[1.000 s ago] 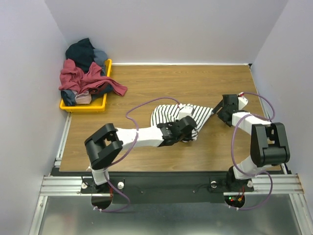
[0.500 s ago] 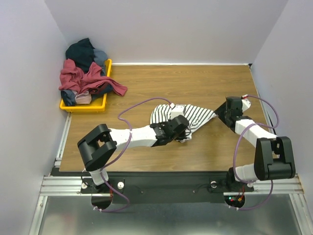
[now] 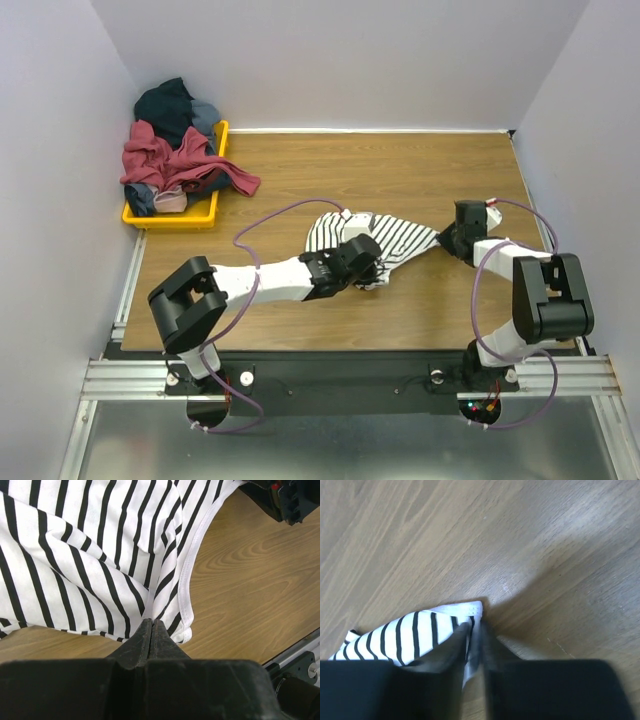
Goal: Fold and stack the tank tops
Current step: Flatten the tank top out
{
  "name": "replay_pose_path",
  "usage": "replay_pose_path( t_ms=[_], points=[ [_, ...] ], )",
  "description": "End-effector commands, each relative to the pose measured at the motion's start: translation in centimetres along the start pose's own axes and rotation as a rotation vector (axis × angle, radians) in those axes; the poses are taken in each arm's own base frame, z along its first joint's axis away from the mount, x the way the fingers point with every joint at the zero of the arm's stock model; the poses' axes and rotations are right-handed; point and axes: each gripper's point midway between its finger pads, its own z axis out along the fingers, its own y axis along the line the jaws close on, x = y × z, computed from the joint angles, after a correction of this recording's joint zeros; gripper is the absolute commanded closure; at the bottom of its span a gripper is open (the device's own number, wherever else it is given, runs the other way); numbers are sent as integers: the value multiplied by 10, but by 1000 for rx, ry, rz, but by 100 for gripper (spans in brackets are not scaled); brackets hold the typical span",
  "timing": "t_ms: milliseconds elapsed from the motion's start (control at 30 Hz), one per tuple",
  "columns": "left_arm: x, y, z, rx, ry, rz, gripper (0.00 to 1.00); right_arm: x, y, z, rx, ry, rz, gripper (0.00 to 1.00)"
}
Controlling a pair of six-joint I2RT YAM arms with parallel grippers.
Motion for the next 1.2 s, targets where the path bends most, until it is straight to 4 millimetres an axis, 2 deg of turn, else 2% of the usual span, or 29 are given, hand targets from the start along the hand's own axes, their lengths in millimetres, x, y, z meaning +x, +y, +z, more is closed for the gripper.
replay_pose_path(
  t_ms=[0,67,100,200,267,300,367,400,467,500,567,600,667,700,767,800,867,900,967,1000,1167],
  points=[
    [-25,-6,-17,32,-74,-39,100,-7,8,3,-24,-40,11,84],
    [-30,-6,-21,32,-86,-40,100,-10,12,0,-42,-42,10,97],
    [-38,-7,-27,34,-106,-44,100,-11,21,-4,-74,-38,9,99],
    [-64,-8,-41,28,-164,-46,100,-33,45,-29,-164,-85,-9,100],
    [-91,-8,-63,25,-222,-57,100,-65,70,-51,-222,-152,-21,100],
    [-118,-7,-84,18,-285,-66,100,-90,91,-74,-268,-202,-34,99],
    [-158,-6,-114,-1,-376,-73,100,-113,109,-103,-311,-237,-51,100],
    [-181,-3,-136,4,-438,-92,100,-135,132,-126,-382,-277,-59,100],
    [-209,-5,-165,7,-513,-97,100,-151,151,-152,-455,-309,-73,100],
    [-235,-6,-195,-3,-583,-98,100,-158,164,-169,-513,-316,-85,100],
    [-257,-7,-223,-18,-643,-92,100,-170,182,-193,-586,-341,-114,100],
    [-278,-7,-251,-35,-707,-89,100,-184,199,-218,-656,-371,-131,100],
    [-299,-4,-279,-65,-772,-69,100,-198,214,-245,-720,-407,-148,100],
    [-318,-11,-306,-32,-825,-90,100,-211,227,-270,-777,-439,-158,100],
    [-332,-16,-332,-15,-865,-75,100,-222,236,-294,-814,-472,-187,100],
    [-345,-21,-356,19,-906,-95,100,-235,244,-323,-860,-517,-196,100],
    [-353,-26,-375,53,-933,-86,100,-244,247,-346,-882,-560,-220,99],
    [-358,-29,-391,83,-955,-84,100,-249,246,-363,-898,-587,-227,100],
    [-361,-32,-405,115,-973,-69,100,-258,247,-397,-941,-645,-241,100],
    [-363,-33,-418,142,-994,-61,100,-261,244,-419,-965,-684,-252,100],
    [-368,-35,-463,231,-1067,-34,100,-272,232,-477,-1012,-793,-258,100]
  ],
)
